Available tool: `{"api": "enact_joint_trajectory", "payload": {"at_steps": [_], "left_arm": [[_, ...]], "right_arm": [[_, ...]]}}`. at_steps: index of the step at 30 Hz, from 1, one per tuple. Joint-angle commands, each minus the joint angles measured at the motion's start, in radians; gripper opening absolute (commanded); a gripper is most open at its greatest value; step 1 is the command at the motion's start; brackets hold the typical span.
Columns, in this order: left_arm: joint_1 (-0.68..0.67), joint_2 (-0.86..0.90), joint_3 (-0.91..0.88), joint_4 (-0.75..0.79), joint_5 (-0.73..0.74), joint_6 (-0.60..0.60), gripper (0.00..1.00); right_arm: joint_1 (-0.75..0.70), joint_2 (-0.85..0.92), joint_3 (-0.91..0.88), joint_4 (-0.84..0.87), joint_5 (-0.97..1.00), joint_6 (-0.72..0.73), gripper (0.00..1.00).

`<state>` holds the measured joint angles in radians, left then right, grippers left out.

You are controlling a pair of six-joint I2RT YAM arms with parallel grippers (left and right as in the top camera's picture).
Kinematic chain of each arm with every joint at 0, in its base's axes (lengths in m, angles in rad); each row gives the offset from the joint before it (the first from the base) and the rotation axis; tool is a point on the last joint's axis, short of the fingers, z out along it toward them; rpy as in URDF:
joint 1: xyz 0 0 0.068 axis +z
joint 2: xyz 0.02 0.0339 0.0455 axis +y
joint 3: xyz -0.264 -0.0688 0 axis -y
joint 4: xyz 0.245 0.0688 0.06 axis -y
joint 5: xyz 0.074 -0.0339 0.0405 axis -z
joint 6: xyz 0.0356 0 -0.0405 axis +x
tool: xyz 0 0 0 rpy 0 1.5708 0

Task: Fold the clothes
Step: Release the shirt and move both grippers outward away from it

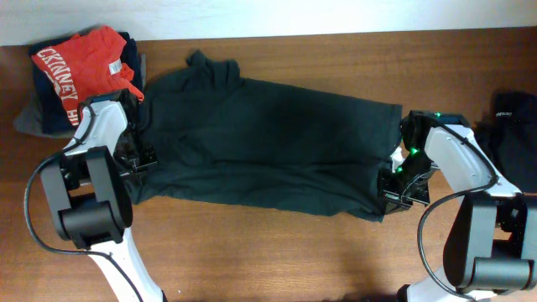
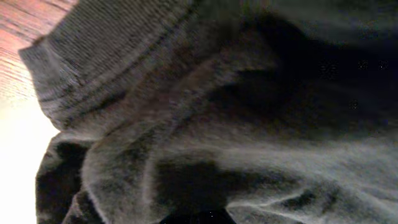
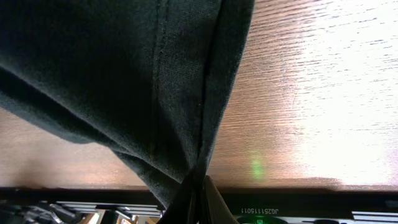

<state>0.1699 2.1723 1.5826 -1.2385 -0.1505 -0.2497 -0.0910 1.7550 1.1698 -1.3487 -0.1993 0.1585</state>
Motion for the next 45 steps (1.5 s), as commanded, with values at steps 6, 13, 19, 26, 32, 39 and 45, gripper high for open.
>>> {"api": "enact_joint_trajectory", "payload": {"at_steps": [6, 13, 19, 26, 32, 39, 45], "left_arm": [[0.05, 0.017, 0.051, -0.005, -0.014, 0.012, 0.02], [0.069, 0.017, 0.08, -0.034, -0.014, 0.012, 0.02], [0.071, 0.017, 0.083, -0.036, -0.014, 0.012, 0.02], [0.071, 0.017, 0.083, -0.039, -0.011, 0.012, 0.02], [0.071, 0.017, 0.099, -0.05, 0.022, 0.012, 0.01], [0.063, -0.007, 0.234, -0.147, 0.041, 0.013, 0.01], [0.028, -0.096, 0.35, -0.222, 0.11, 0.021, 0.01]], "right_arm": [[-0.002, -0.012, -0.164, 0.142, 0.035, 0.123, 0.04], [-0.007, -0.012, -0.2, 0.229, 0.246, 0.375, 0.04], [-0.1, -0.012, -0.2, 0.254, 0.272, 0.38, 0.04], [-0.252, -0.012, -0.2, 0.298, 0.279, 0.309, 0.04], [-0.318, -0.012, -0.172, 0.317, 0.28, 0.262, 0.14], [-0.326, -0.012, -0.02, 0.227, 0.275, 0.239, 0.74], [-0.325, -0.012, 0.2, 0.056, 0.219, 0.23, 0.89]]}}
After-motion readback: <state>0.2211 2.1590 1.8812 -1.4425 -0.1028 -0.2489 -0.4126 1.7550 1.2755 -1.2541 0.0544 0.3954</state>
